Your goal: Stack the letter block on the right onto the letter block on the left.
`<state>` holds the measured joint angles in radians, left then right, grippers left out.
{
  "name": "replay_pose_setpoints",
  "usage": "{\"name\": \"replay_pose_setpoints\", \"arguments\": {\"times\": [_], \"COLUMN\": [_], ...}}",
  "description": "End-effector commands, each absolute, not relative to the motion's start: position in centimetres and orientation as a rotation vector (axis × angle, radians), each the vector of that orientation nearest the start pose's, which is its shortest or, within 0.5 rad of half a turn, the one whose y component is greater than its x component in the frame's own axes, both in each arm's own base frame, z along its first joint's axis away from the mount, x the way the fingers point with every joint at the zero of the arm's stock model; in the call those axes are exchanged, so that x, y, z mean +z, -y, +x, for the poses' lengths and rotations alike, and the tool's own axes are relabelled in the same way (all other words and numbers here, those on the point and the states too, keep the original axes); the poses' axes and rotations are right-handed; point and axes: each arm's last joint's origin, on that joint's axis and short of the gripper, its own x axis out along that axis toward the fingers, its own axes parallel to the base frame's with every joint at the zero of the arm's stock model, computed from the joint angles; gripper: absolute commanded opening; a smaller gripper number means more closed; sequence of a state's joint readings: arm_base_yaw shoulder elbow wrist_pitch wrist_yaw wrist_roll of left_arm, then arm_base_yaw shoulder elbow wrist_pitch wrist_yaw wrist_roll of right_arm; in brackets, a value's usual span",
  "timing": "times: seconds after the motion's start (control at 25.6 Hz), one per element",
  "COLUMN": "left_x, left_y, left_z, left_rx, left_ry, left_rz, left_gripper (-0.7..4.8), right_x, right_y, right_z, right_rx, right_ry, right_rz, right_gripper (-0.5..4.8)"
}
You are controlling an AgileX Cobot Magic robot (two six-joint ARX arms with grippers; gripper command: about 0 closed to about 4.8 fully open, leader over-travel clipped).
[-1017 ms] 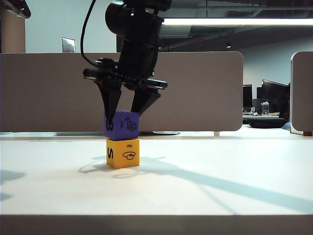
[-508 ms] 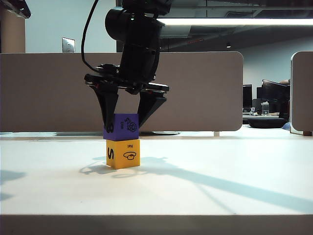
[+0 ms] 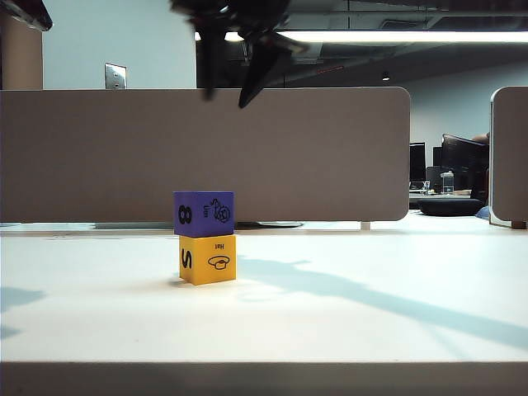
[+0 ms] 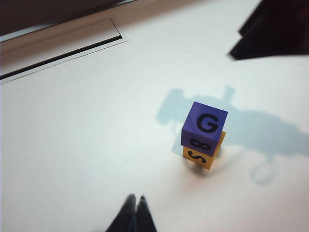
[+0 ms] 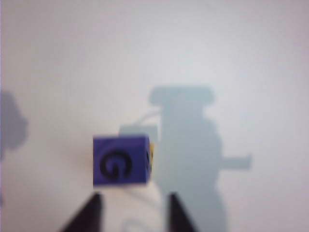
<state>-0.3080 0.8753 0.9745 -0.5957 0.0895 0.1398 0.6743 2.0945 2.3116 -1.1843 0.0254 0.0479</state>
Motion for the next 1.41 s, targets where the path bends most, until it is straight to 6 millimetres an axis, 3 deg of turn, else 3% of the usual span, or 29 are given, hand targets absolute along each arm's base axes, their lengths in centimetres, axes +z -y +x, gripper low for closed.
{"name": "replay_pose_setpoints", "arguments": {"times": [0.04,0.16,0.27,0.55,0.63,0.74,0.9,1.06,1.13,1.41], "left_x": [34.9,35.6,35.9,36.5,36.9,36.8,35.3,33.6,32.7,29.0], "left_y": [5.4,5.0,4.6,3.3,2.8,2.5,2.5,2.7,2.9,3.4], "left_z": [16.2,15.0,13.6,9.7,8.0,6.7,6.7,7.6,8.2,9.0], "left_rx": [-0.423,-0.42,-0.419,-0.409,-0.41,-0.443,-0.45,-0.417,-0.412,-0.484], "left_ry": [-0.435,-0.391,-0.377,-0.347,-0.291,-0.243,-0.22,-0.263,-0.261,-0.262], "left_rz": [0.192,0.182,0.181,0.13,0.124,0.114,0.113,0.121,0.099,0.114], "left_gripper": [-0.05,-0.06,-0.06,-0.06,-0.06,-0.05,-0.06,-0.05,-0.06,-0.06], "right_x": [38.8,42.4,44.5,47.8,48.2,47.2,44.3,40.8,37.5,33.5], "right_y": [-25.7,-23.8,-22.7,-20.1,-18.7,-16.5,-13.9,-11.6,-9.3,-6.9], "right_z": [32.2,29.9,28.2,23.2,20.8,17.5,14.5,12.6,11.0,8.4], "right_rx": [0.559,0.472,0.483,0.503,0.479,0.502,0.521,0.441,0.298,0.343], "right_ry": [-0.914,-0.798,-0.751,-0.654,-0.608,-0.538,-0.452,-0.384,-0.434,-0.386], "right_rz": [-0.308,-0.319,-0.3,-0.304,-0.315,-0.284,-0.238,-0.221,-0.299,-0.215], "right_gripper": [-0.04,-0.04,-0.04,-0.04,-0.04,-0.04,-0.04,-0.04,-0.04,-0.04]}}
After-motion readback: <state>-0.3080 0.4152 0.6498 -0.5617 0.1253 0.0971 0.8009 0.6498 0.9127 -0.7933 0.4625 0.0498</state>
